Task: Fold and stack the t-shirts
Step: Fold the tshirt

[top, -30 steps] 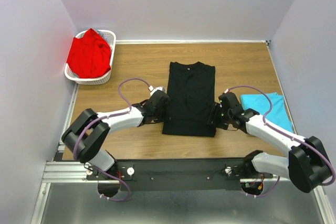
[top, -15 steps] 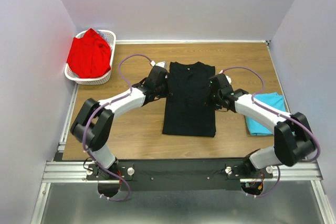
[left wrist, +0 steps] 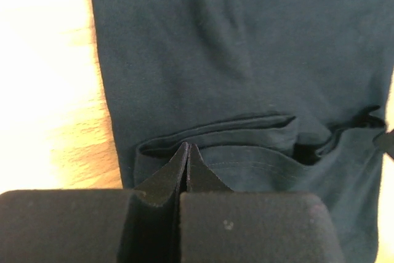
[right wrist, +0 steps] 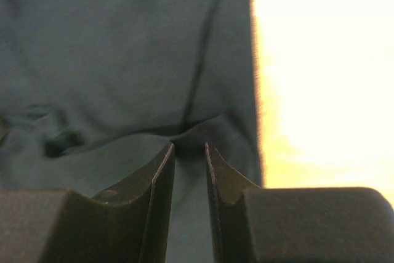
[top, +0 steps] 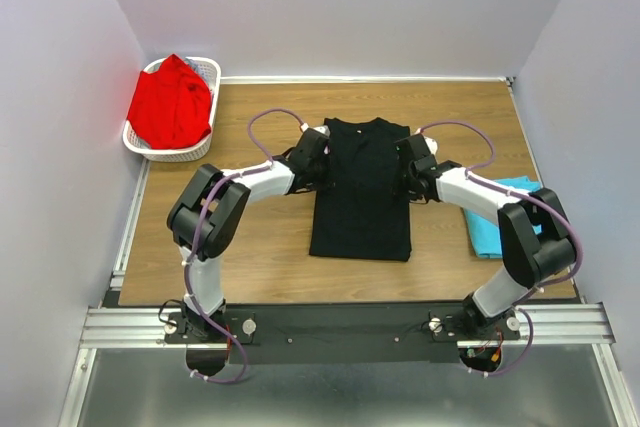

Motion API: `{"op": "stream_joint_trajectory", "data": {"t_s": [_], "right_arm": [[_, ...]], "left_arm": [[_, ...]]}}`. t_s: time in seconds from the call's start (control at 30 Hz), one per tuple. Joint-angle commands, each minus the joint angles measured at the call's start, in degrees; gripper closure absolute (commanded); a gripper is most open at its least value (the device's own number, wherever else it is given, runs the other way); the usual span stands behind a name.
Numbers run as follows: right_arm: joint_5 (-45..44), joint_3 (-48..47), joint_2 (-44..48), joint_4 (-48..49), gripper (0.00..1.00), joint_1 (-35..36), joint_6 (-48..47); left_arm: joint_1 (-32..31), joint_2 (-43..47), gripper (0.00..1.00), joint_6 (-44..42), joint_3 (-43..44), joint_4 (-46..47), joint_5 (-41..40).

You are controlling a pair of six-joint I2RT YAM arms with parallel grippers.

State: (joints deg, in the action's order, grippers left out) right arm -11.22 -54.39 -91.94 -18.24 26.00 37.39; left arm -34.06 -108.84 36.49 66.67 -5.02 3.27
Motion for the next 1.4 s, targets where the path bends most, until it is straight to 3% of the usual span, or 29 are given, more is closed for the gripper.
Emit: {"op": "stream_joint_trajectory", "data": {"t_s": [0.0,0.37,0.5,0.6,0.67,0.8,1.0,1.27,1.37], "right_arm": [[-2.14,2.18,-2.89,2.33,0.67,-2.7,-1.0],[-0.73,3.15,-4.92,2.68,0.66,-4.81,-1.26],[2.33,1.49,-1.23,2.6,0.47,-4.82,-3.71],[4.28,-0.01,3.33,2.07,0.32,-4.82,-4.6],[5.07,-0.28,7.1,1.02,0.28,-4.82,-4.52],[7.18,1.56,12.47,-4.94,0.28,-4.73,-3.2],[12.44,12.27,22.75,-9.44,0.29,-4.91,0.57],[17.9,23.53,31.64,-11.82,0.37,-4.91,6.91],[19.22,26.35,32.44,-11.73,0.37,-4.91,8.4]], "left_arm": [[1.02,-2.25,0.98,0.95,-0.49,0.45,-0.45],[2.16,-1.91,0.98,1.57,-3.39,1.15,-0.63],[2.42,1.69,0.96,-0.18,-2.87,1.41,0.33],[2.42,6.34,0.85,-1.07,-2.25,0.8,0.43],[2.42,10.46,0.81,-0.72,-2.86,-2.17,-2.28],[3.12,19.68,0.7,1.12,-10.13,-6.05,-7.13],[3.13,32.17,0.68,4.02,-25.86,-6.67,-0.99],[0.67,38.43,0.66,6.92,-34.85,-6.15,3.23],[-1.78,40.1,0.6,9.29,-37.93,-3.61,4.29]]}}
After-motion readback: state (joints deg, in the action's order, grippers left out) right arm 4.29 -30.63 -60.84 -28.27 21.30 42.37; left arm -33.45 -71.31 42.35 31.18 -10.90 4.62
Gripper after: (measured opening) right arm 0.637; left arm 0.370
